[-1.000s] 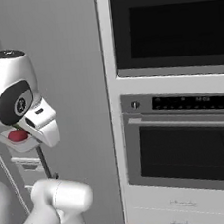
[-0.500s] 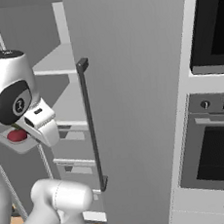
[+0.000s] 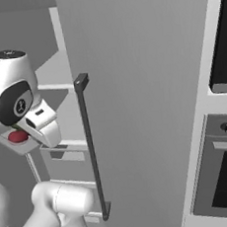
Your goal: Take the meat container that has the fish and place it on the second highest rack of the freezer. Then take the vegetable container that has the cucumber and tomato and place it on the highest rack of the freezer.
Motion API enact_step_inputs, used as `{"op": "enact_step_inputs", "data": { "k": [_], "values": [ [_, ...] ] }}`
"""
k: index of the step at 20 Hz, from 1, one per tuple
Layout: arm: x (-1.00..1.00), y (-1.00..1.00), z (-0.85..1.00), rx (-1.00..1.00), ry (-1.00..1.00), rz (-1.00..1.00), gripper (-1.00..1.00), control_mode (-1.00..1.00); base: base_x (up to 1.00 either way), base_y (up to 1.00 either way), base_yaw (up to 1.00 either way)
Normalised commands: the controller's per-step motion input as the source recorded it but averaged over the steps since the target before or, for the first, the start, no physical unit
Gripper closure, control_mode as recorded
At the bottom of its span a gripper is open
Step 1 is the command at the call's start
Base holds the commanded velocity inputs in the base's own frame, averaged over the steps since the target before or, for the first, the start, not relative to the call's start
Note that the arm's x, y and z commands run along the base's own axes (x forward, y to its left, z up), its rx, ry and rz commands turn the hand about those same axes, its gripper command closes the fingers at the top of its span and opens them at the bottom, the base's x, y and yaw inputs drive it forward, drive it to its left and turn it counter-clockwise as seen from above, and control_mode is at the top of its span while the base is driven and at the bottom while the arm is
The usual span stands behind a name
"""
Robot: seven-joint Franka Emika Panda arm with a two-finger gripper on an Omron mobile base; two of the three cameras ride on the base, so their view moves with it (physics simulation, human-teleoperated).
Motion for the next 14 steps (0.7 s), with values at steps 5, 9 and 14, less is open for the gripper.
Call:
{"op": "enact_step_inputs", "data": {
  "k": [5, 9, 14],
  "values": [
    [-0.23, 0.08, 0.11, 0.0, -0.06, -0.04, 1.0, -1.0, -0.29, 0.24, 0.0],
    [-0.07, -0.01, 0.41, 0.0, -0.11, -0.35, 1.0, -1.0, 0.0, 0.0, 0.0],
    [0.54, 0.07, 0.22, 0.01, -0.05, -0.44, 1.0, -1.0, 0.0, 0.0, 0.0]
  ]
}}
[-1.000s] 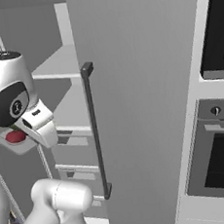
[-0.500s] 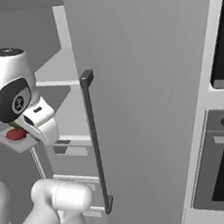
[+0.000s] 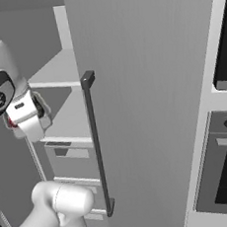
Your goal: Take the meat container that has the fish and place it on the second highest rack of the freezer. Then take the vegetable container that has the cucumber and tomato and place it on the highest rack of the freezer.
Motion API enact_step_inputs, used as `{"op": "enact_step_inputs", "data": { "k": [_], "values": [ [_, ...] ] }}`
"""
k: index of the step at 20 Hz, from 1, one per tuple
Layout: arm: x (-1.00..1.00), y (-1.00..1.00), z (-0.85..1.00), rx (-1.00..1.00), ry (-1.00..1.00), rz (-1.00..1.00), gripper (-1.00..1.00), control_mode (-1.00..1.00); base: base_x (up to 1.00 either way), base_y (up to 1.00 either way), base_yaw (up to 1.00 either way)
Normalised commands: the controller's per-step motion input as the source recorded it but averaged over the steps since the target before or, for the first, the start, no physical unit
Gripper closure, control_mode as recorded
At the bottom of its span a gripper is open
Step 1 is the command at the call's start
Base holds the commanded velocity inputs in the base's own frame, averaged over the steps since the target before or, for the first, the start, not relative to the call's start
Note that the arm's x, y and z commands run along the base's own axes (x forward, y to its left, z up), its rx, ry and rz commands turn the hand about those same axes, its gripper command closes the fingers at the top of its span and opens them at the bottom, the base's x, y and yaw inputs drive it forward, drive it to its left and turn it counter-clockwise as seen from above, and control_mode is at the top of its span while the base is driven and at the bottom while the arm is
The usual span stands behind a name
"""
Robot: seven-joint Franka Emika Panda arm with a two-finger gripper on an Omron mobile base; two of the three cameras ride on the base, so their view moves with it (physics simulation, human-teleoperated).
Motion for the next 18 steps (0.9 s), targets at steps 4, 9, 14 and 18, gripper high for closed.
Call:
{"op": "enact_step_inputs", "data": {
  "k": [4, 9, 14, 18],
  "values": [
    [0.63, 0.32, 0.12, 0.04, -0.08, -0.3, 1.0, -1.0, 0.0, 0.0, 0.0],
    [0.77, 0.15, 0.06, 0.06, -0.17, -0.23, 1.0, -1.0, 0.0, 0.0, 0.0],
    [1.0, 0.08, 0.01, 0.12, -0.13, -0.08, 1.0, -1.0, 0.0, 0.0, 0.0],
    [1.0, 0.13, 0.04, 0.08, -0.12, -0.04, 1.0, -1.0, 0.0, 0.0, 0.0]
  ]
}}
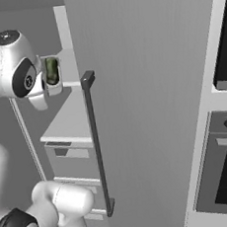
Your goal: Take the meat container that has the fish and place it on the second highest rack of the freezer. Then take the vegetable container that has the cucumber and tomato and place it on the highest rack of the freezer.
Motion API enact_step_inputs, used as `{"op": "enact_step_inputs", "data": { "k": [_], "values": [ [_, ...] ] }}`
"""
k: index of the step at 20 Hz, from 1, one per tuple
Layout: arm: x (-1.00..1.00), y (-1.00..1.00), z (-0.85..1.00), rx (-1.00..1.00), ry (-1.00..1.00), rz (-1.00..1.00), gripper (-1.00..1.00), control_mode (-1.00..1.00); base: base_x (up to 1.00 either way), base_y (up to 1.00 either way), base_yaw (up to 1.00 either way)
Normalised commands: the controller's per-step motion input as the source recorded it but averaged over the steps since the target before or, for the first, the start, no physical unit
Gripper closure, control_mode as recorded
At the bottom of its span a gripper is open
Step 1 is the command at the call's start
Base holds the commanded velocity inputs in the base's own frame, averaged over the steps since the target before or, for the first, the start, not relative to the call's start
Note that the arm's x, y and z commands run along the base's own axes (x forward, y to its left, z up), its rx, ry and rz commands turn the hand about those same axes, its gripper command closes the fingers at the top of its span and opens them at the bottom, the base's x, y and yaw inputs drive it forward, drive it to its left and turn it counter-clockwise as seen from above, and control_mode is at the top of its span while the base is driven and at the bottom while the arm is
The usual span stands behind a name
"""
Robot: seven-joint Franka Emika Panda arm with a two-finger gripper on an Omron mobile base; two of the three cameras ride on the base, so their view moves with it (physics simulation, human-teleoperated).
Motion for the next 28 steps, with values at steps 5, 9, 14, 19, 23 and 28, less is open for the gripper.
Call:
{"op": "enact_step_inputs", "data": {
  "k": [5, 9, 14, 19, 23, 28],
  "values": [
    [1.0, 0.17, 0.03, 0.0, -0.02, -0.09, 1.0, -1.0, 0.0, 0.0, 0.0],
    [1.0, 0.2, 0.0, 0.0, 0.0, -0.1, 1.0, -1.0, 0.0, 0.0, 0.0],
    [0.99, 0.13, 0.0, 0.02, 0.0, -0.06, 1.0, -1.0, 0.0, 0.0, 0.0],
    [0.84, 0.05, -0.12, 0.02, 0.0, -0.03, 1.0, -1.0, 0.0, 0.0, 0.0],
    [0.66, 0.08, -0.28, 0.01, 0.0, -0.02, -1.0, -1.0, 0.0, 0.0, 0.0],
    [0.57, 0.04, -0.27, 0.01, 0.0, -0.01, -1.0, -1.0, 0.0, 0.0, 0.0]
  ]
}}
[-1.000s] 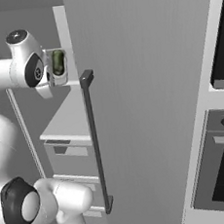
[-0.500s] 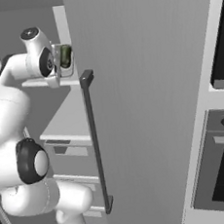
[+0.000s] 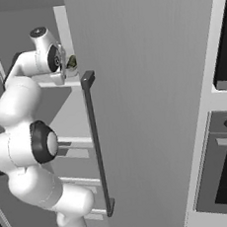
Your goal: Take the meat container that has the fish and place it on the second highest rack of the freezer. Then take the vegetable container that has the cucumber and tomato and place it on the highest rack of the freezer.
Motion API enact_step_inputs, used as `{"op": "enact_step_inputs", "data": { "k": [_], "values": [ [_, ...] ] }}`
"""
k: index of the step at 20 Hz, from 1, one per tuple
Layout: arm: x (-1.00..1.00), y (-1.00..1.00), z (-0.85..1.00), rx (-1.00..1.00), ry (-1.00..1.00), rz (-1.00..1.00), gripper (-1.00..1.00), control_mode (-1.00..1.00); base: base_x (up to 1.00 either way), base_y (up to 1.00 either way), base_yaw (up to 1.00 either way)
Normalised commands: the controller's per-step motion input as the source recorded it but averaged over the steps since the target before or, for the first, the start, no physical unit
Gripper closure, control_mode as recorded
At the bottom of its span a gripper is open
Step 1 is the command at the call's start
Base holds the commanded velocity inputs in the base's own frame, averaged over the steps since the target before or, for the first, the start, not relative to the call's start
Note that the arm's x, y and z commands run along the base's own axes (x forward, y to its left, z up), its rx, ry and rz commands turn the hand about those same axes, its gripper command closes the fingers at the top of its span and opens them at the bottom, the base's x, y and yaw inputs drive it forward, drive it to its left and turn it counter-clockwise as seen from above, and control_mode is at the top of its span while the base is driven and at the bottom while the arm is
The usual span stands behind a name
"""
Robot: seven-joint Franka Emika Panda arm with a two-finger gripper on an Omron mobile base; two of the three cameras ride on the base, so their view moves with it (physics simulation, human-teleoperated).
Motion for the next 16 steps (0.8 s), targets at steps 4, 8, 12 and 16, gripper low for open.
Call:
{"op": "enact_step_inputs", "data": {
  "k": [4, 8, 12, 16],
  "values": [
    [0.03, 0.0, -0.03, 0.03, -0.08, 0.0, -1.0, -1.0, 0.0, 0.0, 0.0],
    [-1.0, -0.01, 0.56, 0.04, -0.35, 0.0, -1.0, -1.0, 0.0, 0.0, 0.0],
    [-1.0, -0.11, 0.29, 0.02, -0.31, 0.0, -1.0, -1.0, 0.0, 0.0, 0.0],
    [-1.0, -0.28, -0.08, 0.0, -0.03, 0.0, -1.0, -1.0, 0.0, 0.0, 0.0]
  ]
}}
